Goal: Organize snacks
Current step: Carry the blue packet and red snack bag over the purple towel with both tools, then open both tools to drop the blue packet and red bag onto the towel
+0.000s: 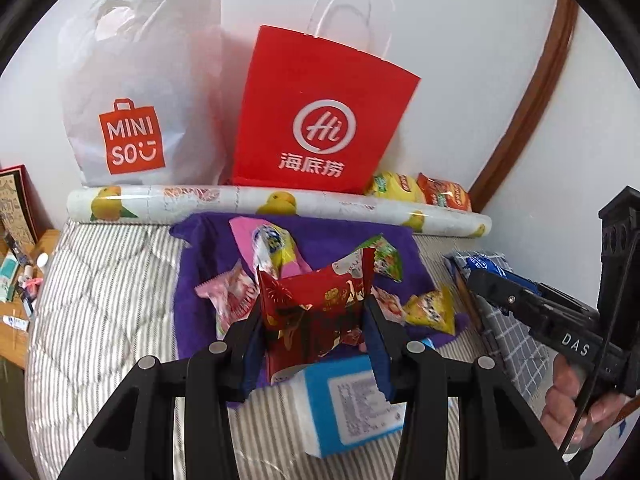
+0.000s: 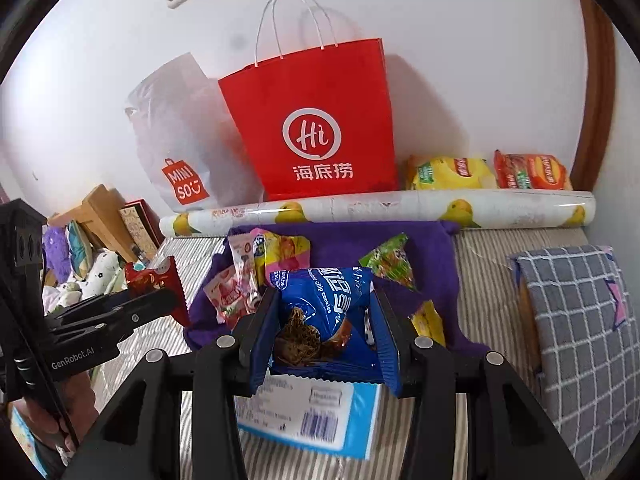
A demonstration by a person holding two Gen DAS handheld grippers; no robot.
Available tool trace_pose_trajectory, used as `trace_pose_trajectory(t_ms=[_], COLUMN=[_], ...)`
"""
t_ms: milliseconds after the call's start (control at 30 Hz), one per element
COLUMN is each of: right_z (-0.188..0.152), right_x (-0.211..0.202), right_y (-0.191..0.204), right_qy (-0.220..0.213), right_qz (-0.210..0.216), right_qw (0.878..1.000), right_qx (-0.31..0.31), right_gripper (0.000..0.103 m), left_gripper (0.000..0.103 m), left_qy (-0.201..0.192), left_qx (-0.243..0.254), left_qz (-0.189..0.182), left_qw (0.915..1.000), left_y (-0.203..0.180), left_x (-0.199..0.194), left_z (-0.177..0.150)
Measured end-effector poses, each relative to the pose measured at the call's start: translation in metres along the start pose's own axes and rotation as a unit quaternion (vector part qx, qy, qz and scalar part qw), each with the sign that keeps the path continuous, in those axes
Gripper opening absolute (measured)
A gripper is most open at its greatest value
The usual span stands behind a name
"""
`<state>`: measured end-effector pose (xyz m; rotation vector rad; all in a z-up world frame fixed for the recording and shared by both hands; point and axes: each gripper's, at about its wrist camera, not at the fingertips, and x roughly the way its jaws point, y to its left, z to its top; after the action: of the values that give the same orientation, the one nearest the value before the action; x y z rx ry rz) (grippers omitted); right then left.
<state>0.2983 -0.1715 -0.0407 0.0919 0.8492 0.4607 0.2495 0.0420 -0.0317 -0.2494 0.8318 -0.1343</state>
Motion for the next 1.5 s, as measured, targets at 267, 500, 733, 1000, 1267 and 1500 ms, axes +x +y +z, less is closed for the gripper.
trace_pose_trajectory(t_ms=[267,500,733,1000,1267,1500], right_z=[0.028,0.036,0.033,0.025,0.015,0.012], right_x=[0.044,0.088,0.133,0.158,0.175,0.181], right_y=[-0.007,-0.005,-0.005,-0.011,-0.009,-0.011], right_qy=[0.020,0.049,0.089,0.121,0.159,0.171], right_qz=[0.008,0.007,0.006,0.009,-0.001,0.003], right_qw=[1.000,0.999,0.996,0.993,0.987,0.985], right_qx=[0.013,0.000,-0.010,0.001,-0.017,-0.019], right_gripper=[0.045,0.045,0.045,0.045,0.046,0.047], left_gripper=[0.043,0.043,0.043,0.043,0.043,0.043], left_qy=[0.011,0.030,0.046,0.057,0.069,0.075], left_qx=[-0.009,-0.016,-0.011,-0.016,-0.016,-0.018], left_qz=[-0.006,-0.011,-0.002,-0.002,-0.005,-0.007], left_qw=[0.9999,0.9994,0.9989,0.9982,0.9975,0.9970], left_y=[0.012,0.020,0.024,0.029,0.030,0.031], left_x=[0.023,0.044,0.062,0.076,0.087,0.095], left_z=[0.013,0.010,0.006,0.003,0.001,0.001])
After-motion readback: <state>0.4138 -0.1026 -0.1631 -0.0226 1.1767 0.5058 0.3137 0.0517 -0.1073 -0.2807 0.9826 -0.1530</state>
